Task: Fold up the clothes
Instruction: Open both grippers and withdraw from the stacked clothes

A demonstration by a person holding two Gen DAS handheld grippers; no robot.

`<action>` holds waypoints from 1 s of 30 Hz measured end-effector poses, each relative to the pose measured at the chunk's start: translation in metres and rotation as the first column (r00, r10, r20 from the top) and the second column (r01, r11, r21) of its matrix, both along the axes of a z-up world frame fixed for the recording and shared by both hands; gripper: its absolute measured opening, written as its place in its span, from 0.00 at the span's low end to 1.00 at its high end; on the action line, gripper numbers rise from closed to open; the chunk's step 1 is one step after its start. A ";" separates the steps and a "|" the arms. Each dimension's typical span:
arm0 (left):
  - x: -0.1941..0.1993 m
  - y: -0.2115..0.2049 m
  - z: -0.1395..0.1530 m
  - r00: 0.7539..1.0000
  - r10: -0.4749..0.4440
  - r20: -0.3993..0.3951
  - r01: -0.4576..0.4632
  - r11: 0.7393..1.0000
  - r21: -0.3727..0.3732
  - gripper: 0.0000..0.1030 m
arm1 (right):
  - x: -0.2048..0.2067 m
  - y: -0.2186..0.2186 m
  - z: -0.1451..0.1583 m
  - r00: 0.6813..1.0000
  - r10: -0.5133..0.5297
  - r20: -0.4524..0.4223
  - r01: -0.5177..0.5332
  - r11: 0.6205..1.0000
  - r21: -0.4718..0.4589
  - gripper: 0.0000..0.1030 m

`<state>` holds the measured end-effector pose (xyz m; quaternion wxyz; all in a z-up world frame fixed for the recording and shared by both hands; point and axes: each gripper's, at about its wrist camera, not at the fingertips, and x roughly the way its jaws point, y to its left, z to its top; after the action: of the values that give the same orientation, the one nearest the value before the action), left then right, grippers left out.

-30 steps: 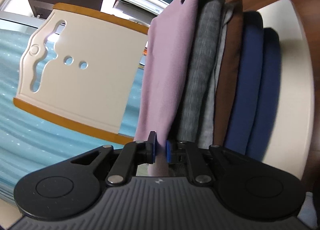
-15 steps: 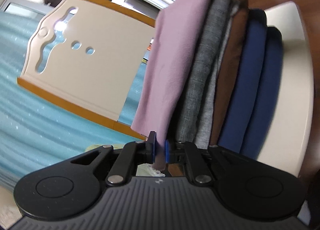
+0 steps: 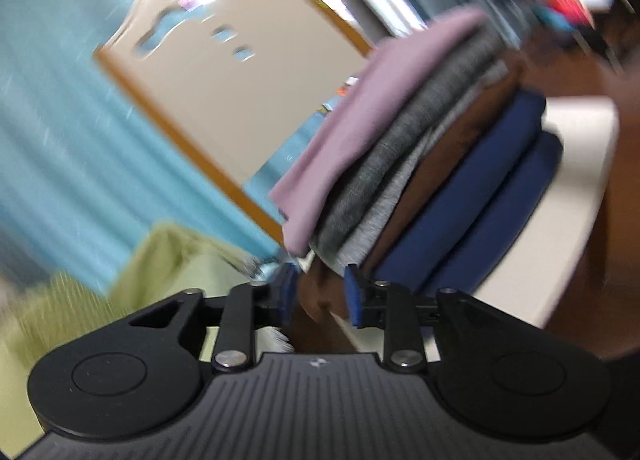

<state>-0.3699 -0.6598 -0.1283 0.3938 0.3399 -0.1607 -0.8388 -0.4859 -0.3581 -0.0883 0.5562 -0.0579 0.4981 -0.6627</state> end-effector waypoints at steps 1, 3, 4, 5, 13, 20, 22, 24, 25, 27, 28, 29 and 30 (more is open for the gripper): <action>0.009 0.006 0.004 0.995 0.047 -0.085 -0.043 0.998 0.049 0.59 | 0.002 0.006 0.003 0.998 -0.022 0.061 0.023 1.000 -0.020 0.57; 0.018 0.015 0.007 0.976 0.115 -0.186 -0.095 0.989 0.117 0.72 | 0.006 0.018 0.008 0.974 -0.069 0.217 0.085 0.994 -0.067 0.62; 0.024 0.022 0.008 0.957 0.159 -0.243 -0.121 0.979 0.165 0.79 | 0.007 0.024 0.010 0.951 -0.090 0.296 0.121 0.989 -0.087 0.64; 0.027 0.027 0.008 0.942 0.186 -0.280 -0.130 0.970 0.207 0.81 | 0.008 0.030 0.011 0.921 -0.108 0.373 0.158 0.982 -0.105 0.70; 0.042 0.051 -0.003 0.854 0.368 -0.369 -0.195 0.883 0.427 0.99 | 0.005 0.083 -0.002 0.485 -0.218 0.847 0.540 0.837 -0.094 0.99; 0.044 0.062 -0.008 0.826 0.423 -0.371 -0.232 0.857 0.461 0.99 | 0.005 0.104 -0.013 0.401 -0.262 0.878 0.605 0.795 -0.039 0.99; 0.041 0.063 -0.009 0.825 0.423 -0.375 -0.220 0.851 0.476 0.99 | 0.004 0.107 -0.011 0.413 -0.271 0.869 0.608 0.793 -0.042 0.99; 0.037 0.064 -0.011 0.825 0.429 -0.366 -0.229 0.848 0.478 0.99 | 0.002 0.107 -0.011 0.408 -0.271 0.872 0.613 0.789 -0.041 0.99; 0.035 0.064 -0.012 0.827 0.434 -0.358 -0.238 0.846 0.477 0.99 | 0.001 0.106 -0.011 0.401 -0.267 0.876 0.615 0.787 -0.042 0.99; 0.031 0.065 -0.012 0.831 0.431 -0.351 -0.239 0.847 0.475 0.99 | -0.001 0.104 -0.011 0.388 -0.260 0.884 0.620 0.783 -0.042 0.99; 0.030 0.066 -0.012 0.838 0.423 -0.345 -0.235 0.850 0.472 0.99 | -0.001 0.104 -0.012 0.385 -0.258 0.886 0.621 0.783 -0.041 0.99; 0.028 0.068 -0.012 0.843 0.419 -0.339 -0.235 0.852 0.468 0.99 | -0.001 0.103 -0.013 0.382 -0.258 0.888 0.620 0.784 -0.039 0.99; 0.027 0.068 -0.012 0.843 0.421 -0.335 -0.241 0.852 0.465 0.99 | -0.002 0.103 -0.013 0.379 -0.258 0.889 0.618 0.785 -0.035 0.99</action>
<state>-0.3428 -0.5914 -0.1402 0.4818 0.2457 0.1686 -0.8241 -0.4875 -0.2554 -0.1017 0.5027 0.3080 0.0255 -0.8073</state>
